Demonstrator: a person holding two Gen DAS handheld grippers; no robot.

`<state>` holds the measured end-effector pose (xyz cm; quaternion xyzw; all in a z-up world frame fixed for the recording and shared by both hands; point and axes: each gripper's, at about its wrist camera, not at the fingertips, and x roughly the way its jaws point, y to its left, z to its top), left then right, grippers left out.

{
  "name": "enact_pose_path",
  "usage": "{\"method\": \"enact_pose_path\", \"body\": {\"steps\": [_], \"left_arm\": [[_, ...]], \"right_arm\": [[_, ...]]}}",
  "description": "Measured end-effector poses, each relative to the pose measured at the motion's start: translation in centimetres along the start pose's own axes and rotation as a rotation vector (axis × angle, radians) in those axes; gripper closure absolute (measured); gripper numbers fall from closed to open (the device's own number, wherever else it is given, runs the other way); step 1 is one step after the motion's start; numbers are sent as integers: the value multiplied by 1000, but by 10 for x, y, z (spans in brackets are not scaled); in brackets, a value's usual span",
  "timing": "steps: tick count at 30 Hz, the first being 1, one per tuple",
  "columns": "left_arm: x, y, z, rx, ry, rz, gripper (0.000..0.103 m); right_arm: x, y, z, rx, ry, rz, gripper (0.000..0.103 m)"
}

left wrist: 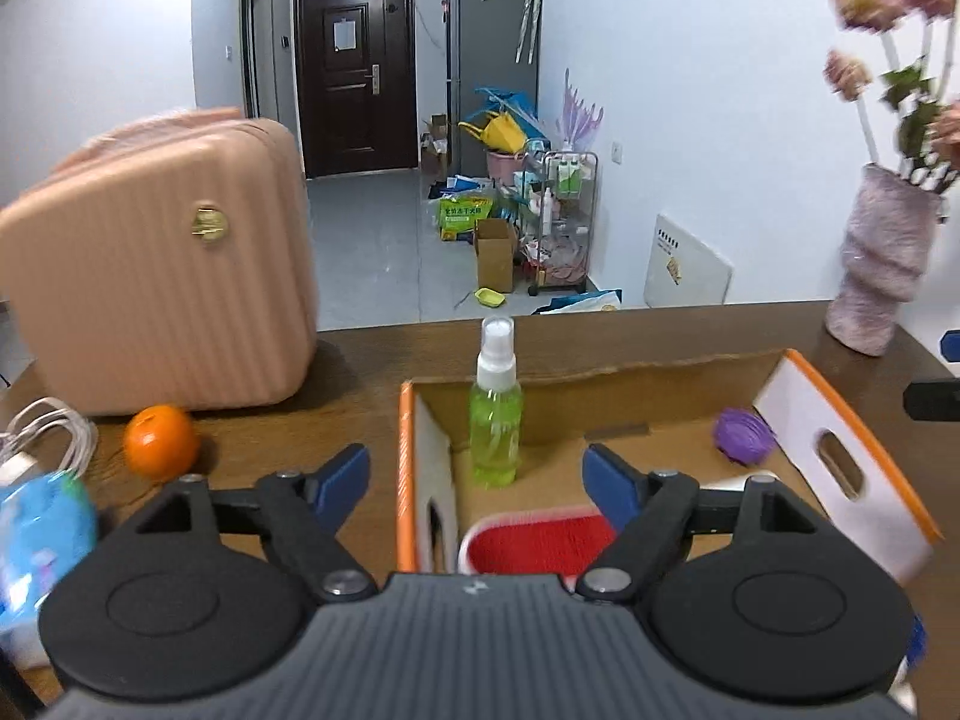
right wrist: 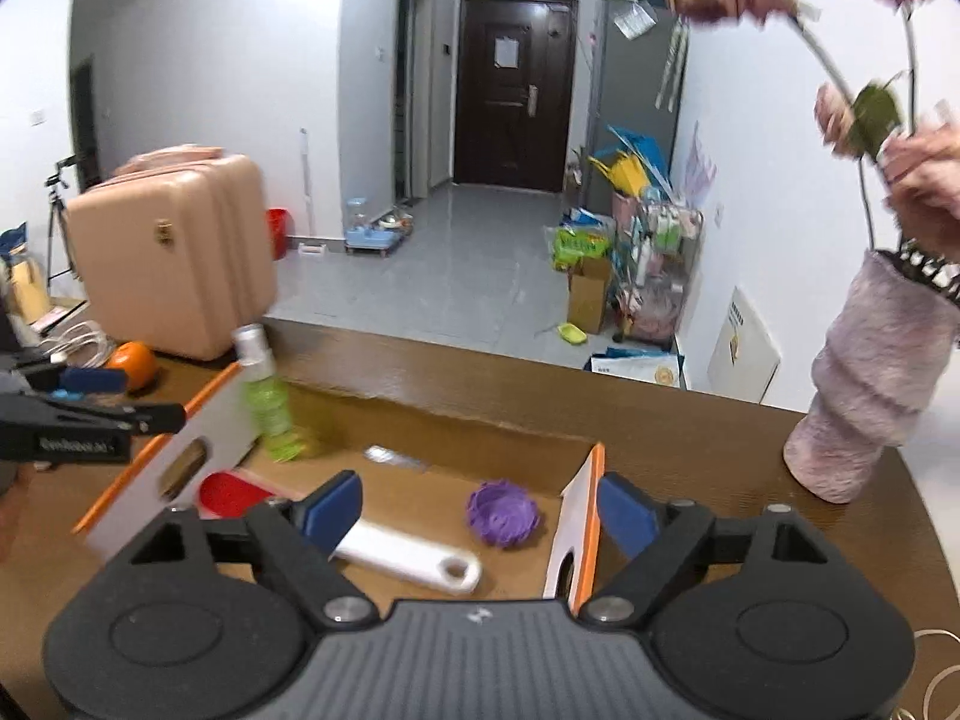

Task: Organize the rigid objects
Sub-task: 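Place the spray bottle and purple cap into the orange box, opening both grippers, then grasp the white tube with the right gripper while the left gripper grasps the white plug adapter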

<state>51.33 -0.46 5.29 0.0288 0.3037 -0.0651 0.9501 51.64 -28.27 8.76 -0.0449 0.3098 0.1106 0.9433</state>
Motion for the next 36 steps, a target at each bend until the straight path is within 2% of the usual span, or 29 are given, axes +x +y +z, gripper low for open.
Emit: {"method": "enact_pose_path", "body": {"steps": [4, 9, 14, 18, 20, 23, 25, 28, 32, 36], "left_arm": [[-68, 7, -21, 6, -43, -12, 15], [-151, 13, -65, 0, -91, -35, 6], [-225, 13, -123, 1, -221, 39, 0], [-260, 9, -173, -19, -264, 7, 0], [-272, 5, -198, -44, -271, 14, 0], [-290, -2, -237, -91, -279, 82, 0], [-300, -6, -260, -104, -276, 100, 0], [-310, -12, -289, -108, -245, 88, 0], [-304, -24, -297, -35, -212, 90, 0], [-294, -33, -294, -40, -207, 75, 0]], "right_arm": [[-53, 21, -23, -25, -28, 14, 18], [-111, 47, -62, -13, -83, 58, 18], [-168, 79, -122, 14, -196, 63, 17], [-195, 100, -173, 29, -220, 56, 17], [-205, 112, -204, 45, -219, 27, 17], [-213, 127, -247, 59, -191, 6, 17], [-225, 132, -275, 89, -208, 19, 17], [-240, 137, -305, 114, -221, 45, 17], [-255, 140, -326, 106, -237, 20, 17], [-248, 134, -329, 128, -225, 3, 20]]}}
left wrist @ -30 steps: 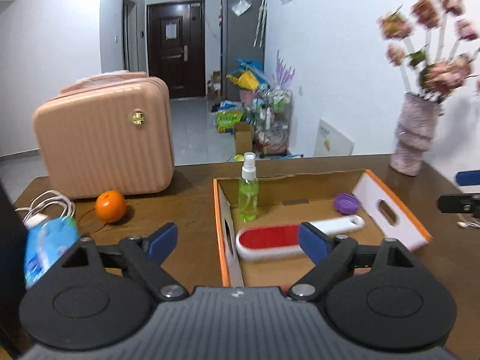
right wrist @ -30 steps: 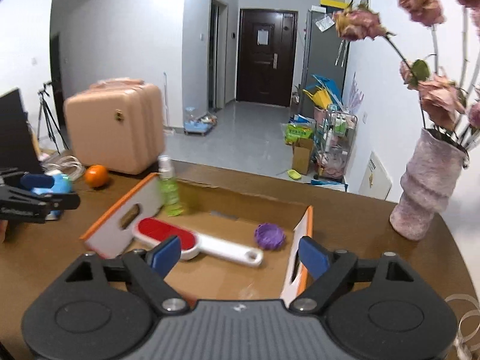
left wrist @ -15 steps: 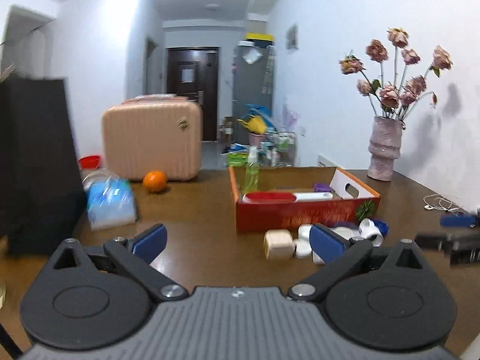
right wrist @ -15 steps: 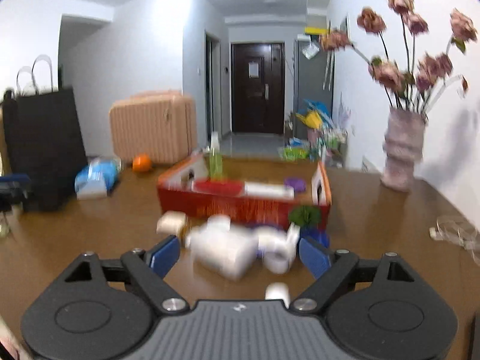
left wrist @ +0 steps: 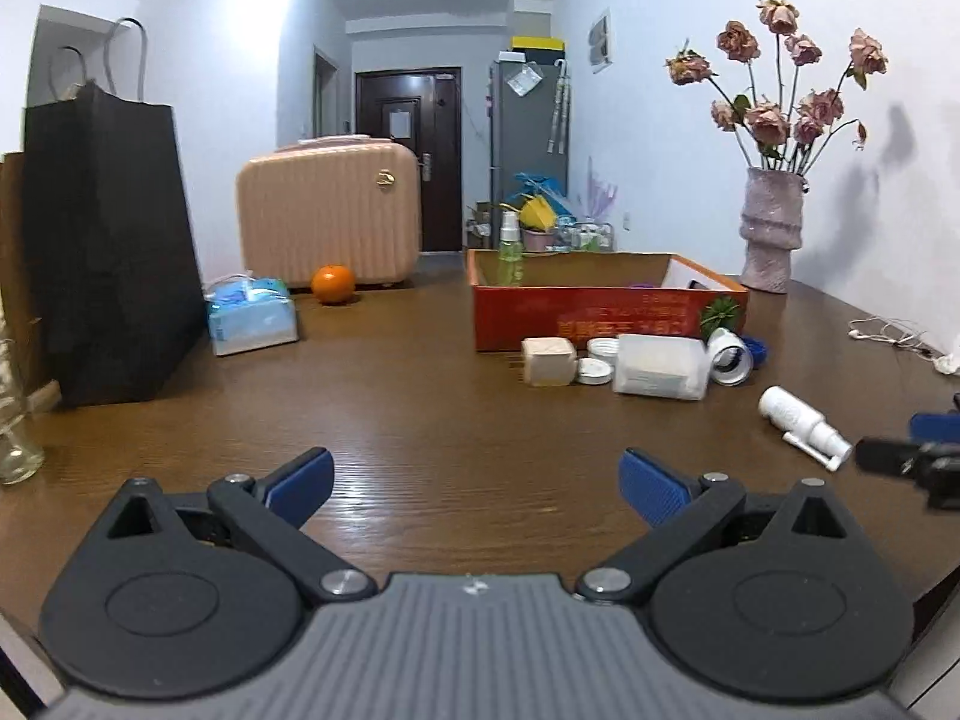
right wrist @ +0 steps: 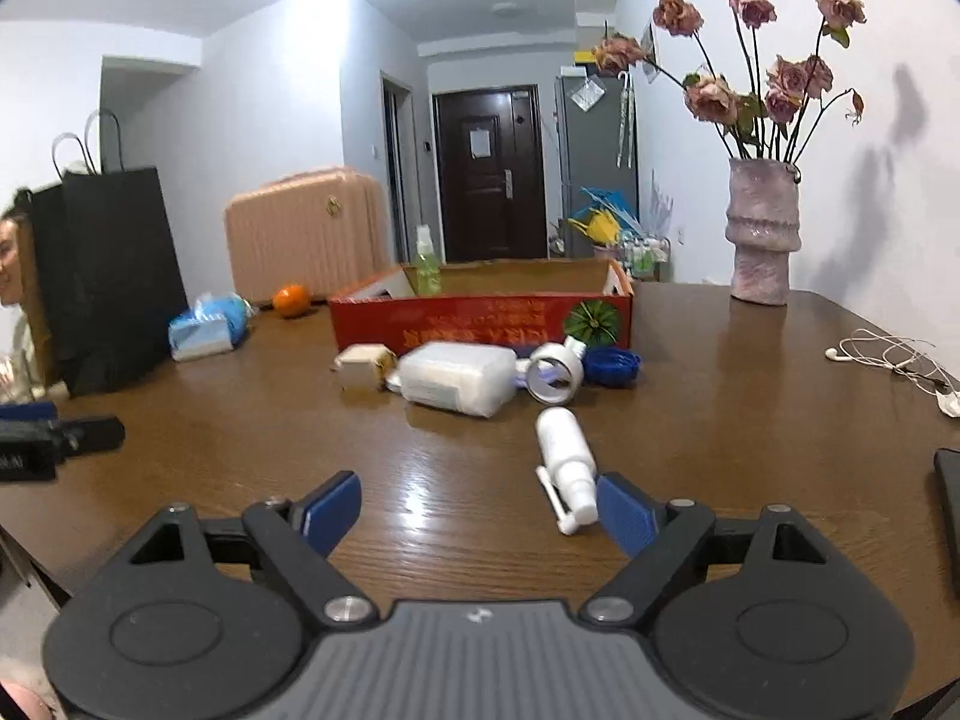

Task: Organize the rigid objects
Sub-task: 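Grasp the white tube with the right gripper while the left gripper grasps the white plug adapter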

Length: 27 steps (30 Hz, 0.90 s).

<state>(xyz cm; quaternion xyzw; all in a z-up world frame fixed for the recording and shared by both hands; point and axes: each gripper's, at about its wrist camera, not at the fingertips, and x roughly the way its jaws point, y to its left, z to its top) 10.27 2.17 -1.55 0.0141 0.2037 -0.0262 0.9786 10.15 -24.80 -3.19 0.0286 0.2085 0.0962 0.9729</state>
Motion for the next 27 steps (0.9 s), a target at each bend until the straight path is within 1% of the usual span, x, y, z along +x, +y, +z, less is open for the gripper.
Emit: {"method": "enact_pose_path", "body": {"steps": [1, 3, 5, 7, 9, 12, 14, 15, 16, 17, 18, 20, 21, 22, 24, 25, 27], "left_arm": [[4, -3, 0, 3, 6, -2, 0], [15, -11, 0, 28, 28, -6, 0], [27, -16, 2, 48, 45, -10, 1], [41, -21, 6, 58, 58, -11, 1], [58, -24, 14, 58, 66, -15, 3], [94, -33, 26, 57, 62, -31, 6], [124, -37, 35, 57, 80, -32, 16], [140, -39, 40, 46, 89, -34, 18], [154, -41, 45, 34, 101, -40, 22], [168, -42, 50, 21, 111, -56, 23], [180, -43, 53, 4, 129, -63, 25], [203, -44, 59, -32, 170, -80, 33], [213, -45, 60, -46, 191, -88, 34], [222, -46, 62, -60, 205, -93, 34], [238, -48, 65, -74, 215, -83, 35], [243, -49, 66, -76, 218, -78, 36], [252, -51, 69, -80, 220, -59, 41]], "right_arm": [[4, -2, 1, -7, 8, -7, 20], [12, -5, 0, -19, 23, -13, 25], [20, -9, -2, -11, 40, -13, 38], [33, -16, -1, 4, 59, -9, 44], [46, -22, 1, 9, 78, -19, 44], [67, -32, 6, 10, 91, -21, 44], [85, -40, 10, 14, 114, -30, 49], [94, -44, 12, 14, 128, -36, 53], [104, -47, 14, 14, 143, -41, 61], [110, -50, 16, 14, 152, -41, 69], [117, -53, 18, 13, 165, -39, 70], [130, -57, 23, 27, 202, -14, 76], [133, -58, 26, 28, 197, 2, 76], [138, -58, 28, 9, 200, -3, 76], [149, -58, 34, -10, 215, -28, 76], [155, -59, 37, -11, 216, -19, 76], [166, -61, 43, -10, 226, -11, 76]]}}
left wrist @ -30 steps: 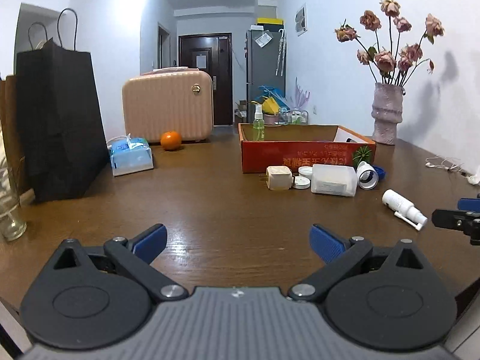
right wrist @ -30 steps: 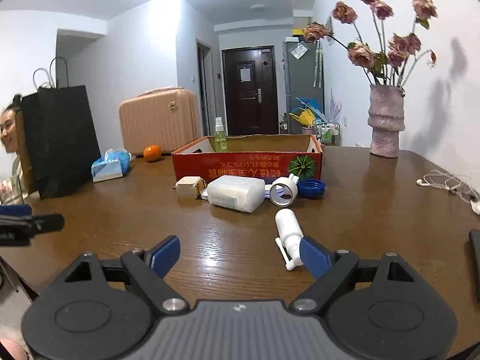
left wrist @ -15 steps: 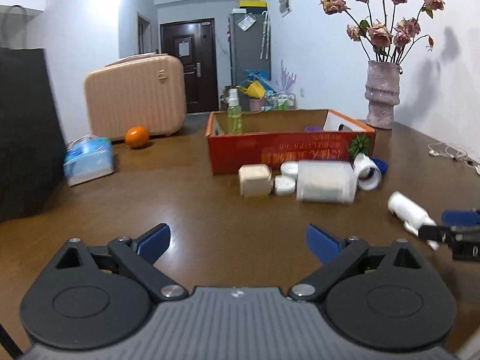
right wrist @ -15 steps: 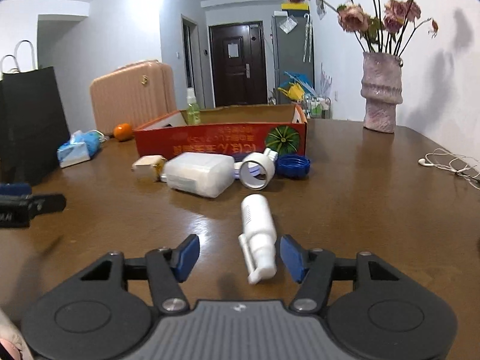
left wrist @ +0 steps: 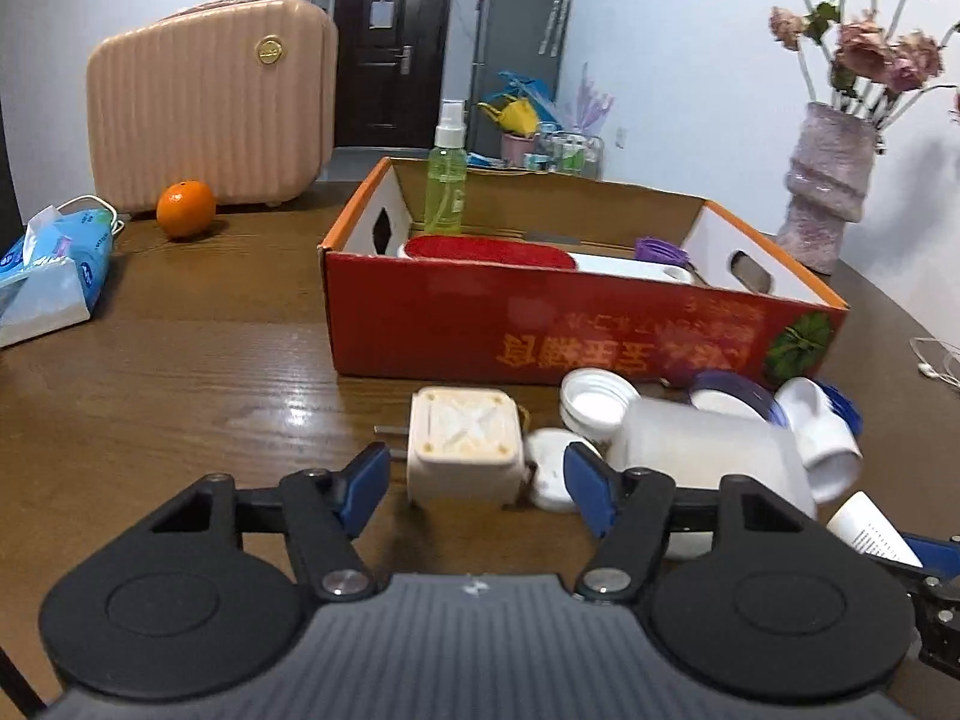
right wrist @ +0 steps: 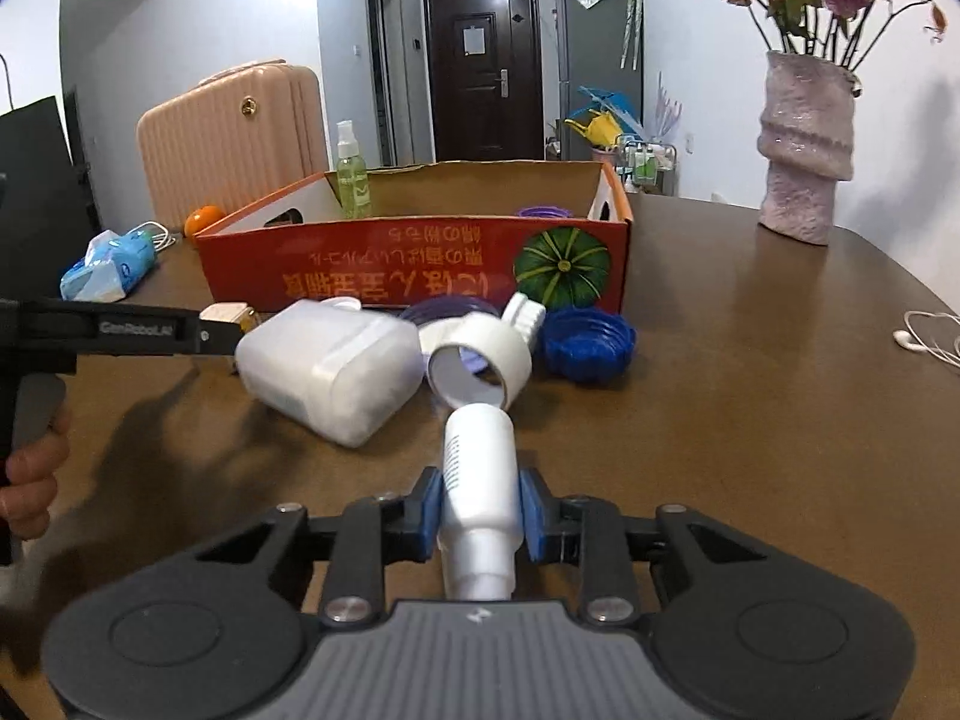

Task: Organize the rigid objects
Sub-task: 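Grasp the white tube with the right gripper while the left gripper grasps the white plug adapter, then carry the plug adapter and white tube into the orange box and release both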

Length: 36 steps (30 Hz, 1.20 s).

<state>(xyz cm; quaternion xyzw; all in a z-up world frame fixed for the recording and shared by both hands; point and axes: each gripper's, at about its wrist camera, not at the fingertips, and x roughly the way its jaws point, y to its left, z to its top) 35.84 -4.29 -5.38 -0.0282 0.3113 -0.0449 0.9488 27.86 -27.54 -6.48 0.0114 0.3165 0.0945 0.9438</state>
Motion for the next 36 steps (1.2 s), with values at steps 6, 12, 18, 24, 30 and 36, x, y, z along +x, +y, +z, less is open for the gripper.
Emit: {"method": "enact_pose_path", "body": {"steps": [6, 12, 18, 24, 30, 36], "left_arm": [[6, 4, 4, -11, 1, 27, 54], [-32, 17, -17, 30, 1, 6, 56], [-92, 30, -60, 170, 2, -127, 56], [-120, 56, -88, 178, 10, -126, 51], [-131, 86, -87, 48, -9, 4, 53], [-137, 58, -79, 104, -86, -160, 30]], "right_arm": [[18, 2, 14, -14, 13, 28, 76], [14, 11, 10, -29, 20, 56, 76], [-6, 26, -5, -51, 33, 88, 76], [-25, 43, -21, -52, 33, 119, 76], [-39, 53, -29, -57, 35, 108, 76], [-46, 54, -35, -41, 32, 93, 76]]}}
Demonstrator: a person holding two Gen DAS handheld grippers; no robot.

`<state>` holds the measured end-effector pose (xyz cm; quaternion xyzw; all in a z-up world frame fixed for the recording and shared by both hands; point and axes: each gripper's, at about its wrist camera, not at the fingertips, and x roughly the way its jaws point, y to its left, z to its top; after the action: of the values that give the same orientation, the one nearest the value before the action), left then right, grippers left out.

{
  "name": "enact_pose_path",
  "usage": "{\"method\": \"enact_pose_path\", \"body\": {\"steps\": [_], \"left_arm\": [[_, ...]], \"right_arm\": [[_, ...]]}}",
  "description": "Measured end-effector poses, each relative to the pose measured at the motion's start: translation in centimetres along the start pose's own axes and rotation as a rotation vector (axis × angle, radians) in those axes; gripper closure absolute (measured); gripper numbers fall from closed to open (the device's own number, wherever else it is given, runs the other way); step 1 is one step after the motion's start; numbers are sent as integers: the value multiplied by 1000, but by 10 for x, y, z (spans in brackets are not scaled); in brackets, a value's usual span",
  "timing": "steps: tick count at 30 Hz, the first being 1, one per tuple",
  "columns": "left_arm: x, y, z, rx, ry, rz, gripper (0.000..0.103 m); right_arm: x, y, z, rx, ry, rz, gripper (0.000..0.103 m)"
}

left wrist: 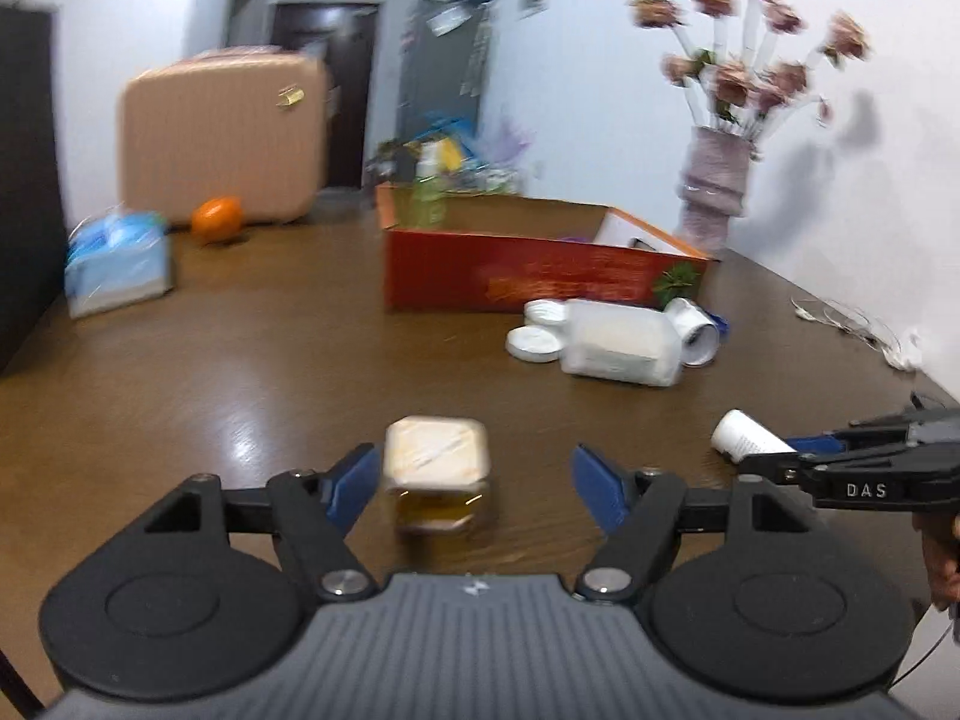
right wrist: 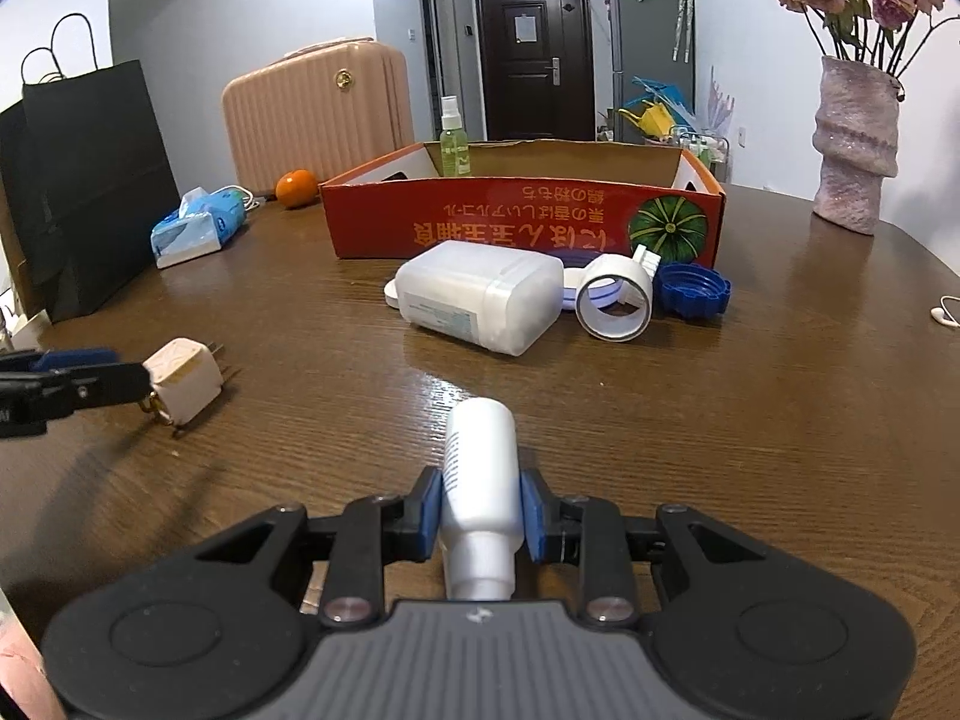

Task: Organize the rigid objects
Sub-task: 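Carry the plug adapter and white tube into the orange box and release both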

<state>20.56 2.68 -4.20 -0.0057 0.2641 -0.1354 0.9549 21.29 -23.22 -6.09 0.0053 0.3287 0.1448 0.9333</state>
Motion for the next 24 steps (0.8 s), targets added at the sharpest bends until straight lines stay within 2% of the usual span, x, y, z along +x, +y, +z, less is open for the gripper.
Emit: {"method": "enact_pose_path", "body": {"steps": [2, 6, 7, 8, 14, 18, 21, 24], "left_arm": [[16, -6, 3, 22, 46, 58, 31], [33, 1, 4, -23, 86, 102, 36], [36, 4, 3, -31, 91, 102, 42], [36, 7, 0, -40, 101, 105, 63], [34, 10, 15, -73, 104, 88, 64], [38, 10, 54, -82, 46, 25, 64], [62, 17, 106, -95, 35, -32, 64], [101, 22, 157, -86, 56, -52, 64]], "right_arm": [[0, 0, 1, 2, -1, -6, 75], [1, 4, 2, -9, -9, -22, 75], [1, 5, 3, -16, -12, -25, 75], [2, 5, 4, -20, -12, -26, 76], [7, 3, 9, -19, 3, 4, 77], [-5, -6, 33, 7, -62, 65, 77], [-3, -26, 76, 15, -118, 88, 77], [18, -53, 128, 26, -139, 83, 76]]}}
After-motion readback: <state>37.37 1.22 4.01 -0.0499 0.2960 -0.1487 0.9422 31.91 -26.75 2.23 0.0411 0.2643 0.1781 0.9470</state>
